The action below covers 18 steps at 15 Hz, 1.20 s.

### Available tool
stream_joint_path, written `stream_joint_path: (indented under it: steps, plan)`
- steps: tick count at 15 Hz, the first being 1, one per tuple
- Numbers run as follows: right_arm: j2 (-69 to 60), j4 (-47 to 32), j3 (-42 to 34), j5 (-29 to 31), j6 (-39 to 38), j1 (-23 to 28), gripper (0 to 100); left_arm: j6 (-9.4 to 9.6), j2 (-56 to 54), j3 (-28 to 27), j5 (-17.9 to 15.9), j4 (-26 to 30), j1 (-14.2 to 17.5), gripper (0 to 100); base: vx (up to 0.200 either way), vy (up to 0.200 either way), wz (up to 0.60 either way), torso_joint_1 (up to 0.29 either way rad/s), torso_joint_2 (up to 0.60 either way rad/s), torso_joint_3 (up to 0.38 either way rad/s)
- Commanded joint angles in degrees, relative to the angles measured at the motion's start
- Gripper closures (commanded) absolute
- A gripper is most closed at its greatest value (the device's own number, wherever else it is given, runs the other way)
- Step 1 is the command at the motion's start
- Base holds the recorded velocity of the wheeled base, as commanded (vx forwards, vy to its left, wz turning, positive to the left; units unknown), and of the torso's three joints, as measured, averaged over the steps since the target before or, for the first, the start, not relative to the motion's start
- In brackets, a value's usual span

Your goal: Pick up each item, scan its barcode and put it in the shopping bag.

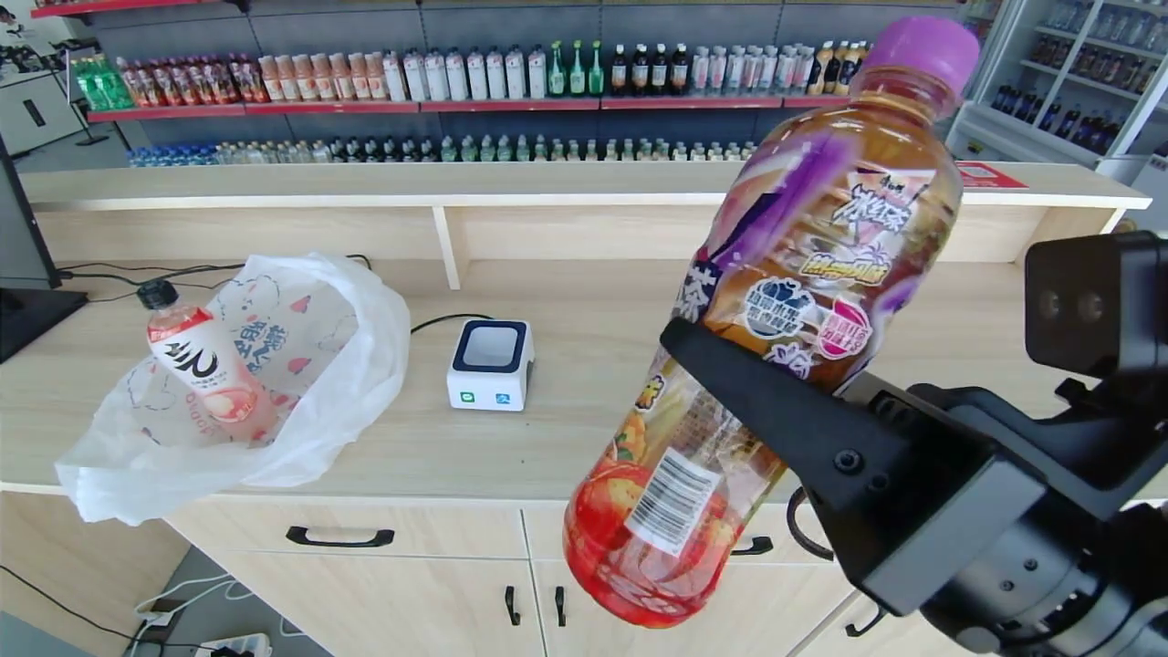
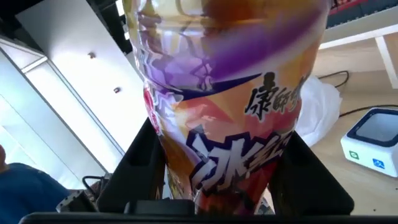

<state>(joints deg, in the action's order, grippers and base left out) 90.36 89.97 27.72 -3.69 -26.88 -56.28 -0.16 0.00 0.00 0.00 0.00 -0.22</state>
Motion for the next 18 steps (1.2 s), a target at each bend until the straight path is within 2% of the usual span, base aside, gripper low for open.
stream_joint_path:
  steps: [1,6,11,18]
  plan:
    - [-2.2,0.03,-1.27,0.0,-1.6,-0.58,100,-0.02,0.0,0.0,0.0,0.0,-0.04,0,0.0,0.0,0.0,0.0,0.0,0.0]
    - [-1.85,0.03,0.05,-0.17,-4.58,-1.37,100,0.07,0.0,0.0,0.0,0.0,-0.04,0,0.0,0.0,0.0,0.0,0.0,0.0]
    - [-1.59,0.03,-2.32,-0.17,-4.5,-1.28,100,-0.02,0.0,0.0,0.0,0.0,0.04,0,0.0,0.0,0.0,0.0,0.0,0.0]
    - [-1.15,0.03,-1.44,-0.26,-3.27,2.41,100,0.86,0.0,0.0,-0.09,0.0,-0.04,0,0.0,0.0,0.0,0.0,0.0,0.0]
